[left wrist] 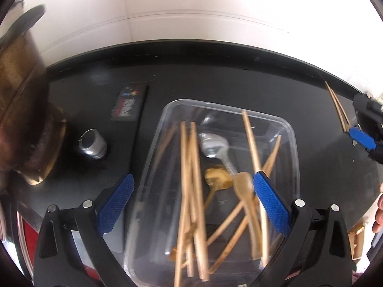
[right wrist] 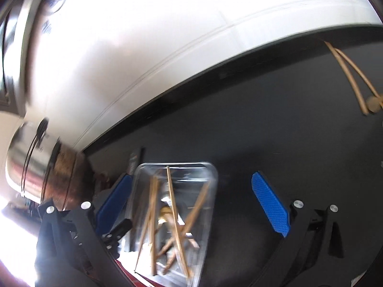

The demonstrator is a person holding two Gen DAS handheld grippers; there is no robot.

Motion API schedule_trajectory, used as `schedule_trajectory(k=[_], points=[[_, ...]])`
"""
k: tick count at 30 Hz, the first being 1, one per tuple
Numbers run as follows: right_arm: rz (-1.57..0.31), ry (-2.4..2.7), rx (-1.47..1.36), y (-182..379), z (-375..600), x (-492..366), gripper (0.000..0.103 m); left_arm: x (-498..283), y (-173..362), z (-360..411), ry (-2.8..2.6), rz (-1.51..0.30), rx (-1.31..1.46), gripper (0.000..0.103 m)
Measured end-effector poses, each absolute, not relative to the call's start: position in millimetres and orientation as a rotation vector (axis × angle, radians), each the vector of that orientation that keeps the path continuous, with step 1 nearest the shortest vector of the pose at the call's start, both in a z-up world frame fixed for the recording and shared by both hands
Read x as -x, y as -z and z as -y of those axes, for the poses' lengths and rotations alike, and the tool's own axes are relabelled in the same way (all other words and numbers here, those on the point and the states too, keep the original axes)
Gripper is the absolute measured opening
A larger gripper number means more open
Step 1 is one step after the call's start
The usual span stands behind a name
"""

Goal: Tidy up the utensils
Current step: 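Open both tools to drop the chopsticks and move back to the counter, then close left tool on a chopstick while right tool closes on the silver spoon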

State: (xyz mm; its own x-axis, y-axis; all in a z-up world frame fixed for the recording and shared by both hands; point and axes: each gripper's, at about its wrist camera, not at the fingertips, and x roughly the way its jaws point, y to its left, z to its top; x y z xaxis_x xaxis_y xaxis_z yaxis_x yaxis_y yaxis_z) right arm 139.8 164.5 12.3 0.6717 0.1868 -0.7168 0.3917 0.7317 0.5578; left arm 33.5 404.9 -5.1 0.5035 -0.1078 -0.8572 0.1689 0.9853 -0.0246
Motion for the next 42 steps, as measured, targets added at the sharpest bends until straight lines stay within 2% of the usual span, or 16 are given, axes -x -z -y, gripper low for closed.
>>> schedule_trajectory(k=[8,18,27,42], points=[[-0.948,0.341,-0.832,28,-87,-71,0.097,-36,9,-336,0.262,-1.031,-0.070,0.097],[-0.991,0.695,-0.858,46,18,15,0.097,-41,40,-196,0.465,-1.130,-0.131,0.097],[-1.119,0.802,-0.733,58,74,5,0.097,-53,46,-102,0.538,-1.151,-0.197,0.097],[-1.174,0.717,-0.744,68,142,-6,0.097,-77,68,-30,0.500,-1.217,-0.174,0.097]])
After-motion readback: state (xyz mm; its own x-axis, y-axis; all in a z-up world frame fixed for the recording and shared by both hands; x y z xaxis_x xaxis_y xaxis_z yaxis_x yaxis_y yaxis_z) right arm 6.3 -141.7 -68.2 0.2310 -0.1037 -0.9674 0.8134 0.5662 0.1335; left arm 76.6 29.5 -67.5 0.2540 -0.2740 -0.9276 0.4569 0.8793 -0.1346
